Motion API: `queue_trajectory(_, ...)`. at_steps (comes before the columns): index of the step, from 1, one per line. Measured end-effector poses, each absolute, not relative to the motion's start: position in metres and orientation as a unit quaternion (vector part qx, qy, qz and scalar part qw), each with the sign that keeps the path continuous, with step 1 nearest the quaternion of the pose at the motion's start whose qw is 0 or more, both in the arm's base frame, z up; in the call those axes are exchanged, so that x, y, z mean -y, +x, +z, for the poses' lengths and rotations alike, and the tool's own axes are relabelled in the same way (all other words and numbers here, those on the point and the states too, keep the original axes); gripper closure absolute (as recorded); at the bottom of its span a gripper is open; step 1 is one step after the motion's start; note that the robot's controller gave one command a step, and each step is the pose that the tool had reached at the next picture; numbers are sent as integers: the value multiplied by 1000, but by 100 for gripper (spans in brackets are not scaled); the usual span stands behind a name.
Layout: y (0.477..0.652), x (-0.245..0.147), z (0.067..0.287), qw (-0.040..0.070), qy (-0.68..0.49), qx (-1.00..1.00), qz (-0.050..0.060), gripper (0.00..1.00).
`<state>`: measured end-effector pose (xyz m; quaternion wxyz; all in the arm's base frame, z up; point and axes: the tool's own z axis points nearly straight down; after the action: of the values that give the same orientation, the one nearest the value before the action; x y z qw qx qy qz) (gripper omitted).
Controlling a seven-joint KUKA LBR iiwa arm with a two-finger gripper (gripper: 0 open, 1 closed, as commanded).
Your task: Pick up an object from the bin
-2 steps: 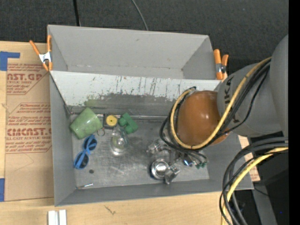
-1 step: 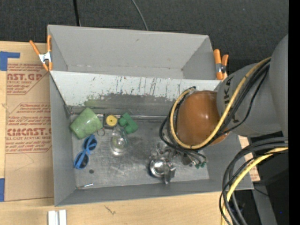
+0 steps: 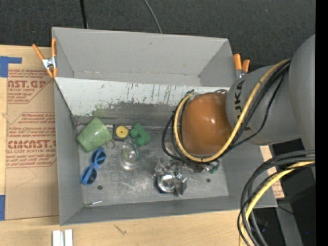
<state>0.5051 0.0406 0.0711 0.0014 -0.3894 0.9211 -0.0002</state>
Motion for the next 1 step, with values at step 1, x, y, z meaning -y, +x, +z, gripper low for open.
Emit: queue_trajectory(1,499,-26,186,3,-559,-829,-1,100)
